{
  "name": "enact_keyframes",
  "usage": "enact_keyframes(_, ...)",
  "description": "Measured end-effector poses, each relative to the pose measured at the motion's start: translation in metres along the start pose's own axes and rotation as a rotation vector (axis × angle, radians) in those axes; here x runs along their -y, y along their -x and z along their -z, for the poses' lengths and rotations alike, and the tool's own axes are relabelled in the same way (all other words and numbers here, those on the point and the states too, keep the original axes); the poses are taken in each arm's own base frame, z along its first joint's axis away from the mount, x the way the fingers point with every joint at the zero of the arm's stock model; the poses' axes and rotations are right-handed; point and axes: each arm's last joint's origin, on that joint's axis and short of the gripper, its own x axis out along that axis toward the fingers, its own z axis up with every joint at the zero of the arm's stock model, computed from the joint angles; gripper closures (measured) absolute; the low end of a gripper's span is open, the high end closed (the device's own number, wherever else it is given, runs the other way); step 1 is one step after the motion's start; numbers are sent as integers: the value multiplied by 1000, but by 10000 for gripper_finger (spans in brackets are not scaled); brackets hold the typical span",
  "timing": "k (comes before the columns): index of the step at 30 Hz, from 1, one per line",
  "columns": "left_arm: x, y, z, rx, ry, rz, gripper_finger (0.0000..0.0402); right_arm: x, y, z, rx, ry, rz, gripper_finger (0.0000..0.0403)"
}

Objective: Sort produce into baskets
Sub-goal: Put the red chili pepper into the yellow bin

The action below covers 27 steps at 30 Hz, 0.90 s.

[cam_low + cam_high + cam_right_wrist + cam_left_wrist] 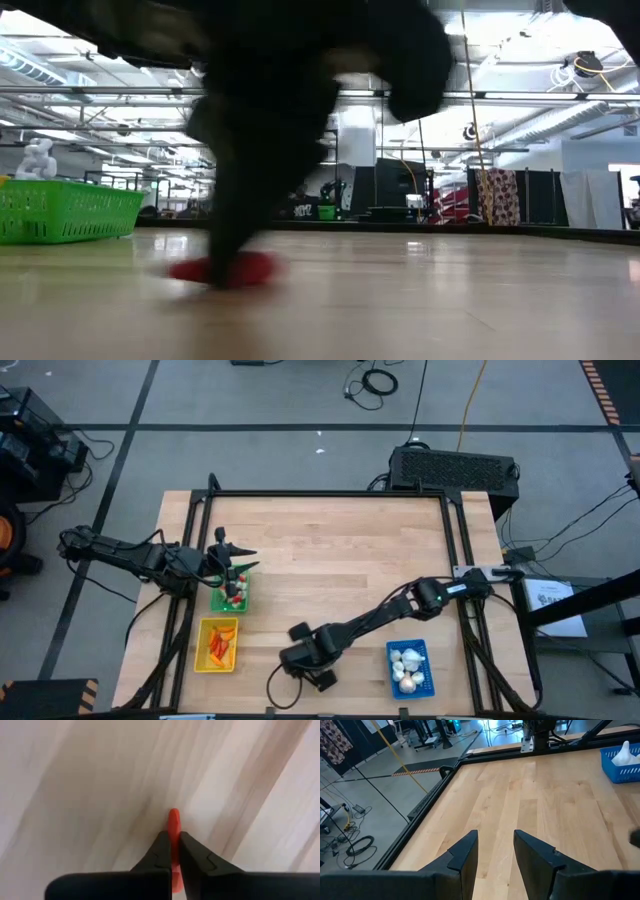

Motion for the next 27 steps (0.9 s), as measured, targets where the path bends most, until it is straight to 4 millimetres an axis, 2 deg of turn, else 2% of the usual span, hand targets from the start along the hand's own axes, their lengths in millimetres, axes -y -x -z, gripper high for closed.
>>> enact_keyframes(6,0,0,0,1,1,0,267,16,2,-31,333,65,143,385)
enact_keyframes(11,0,0,0,0,2,0,267,38,22,-59,685,153,259,384)
enact_keyframes(16,0,0,0,0,3,0,267,67,42,-74,1003,104,358,384)
enact_keyframes(19,0,0,0,3,4,-1,267,82,34,-74,1122,53,379,384)
enact_keyframes(27,0,0,-1,8,-14,-1,267,101,-10,-62,1317,-12,341,384)
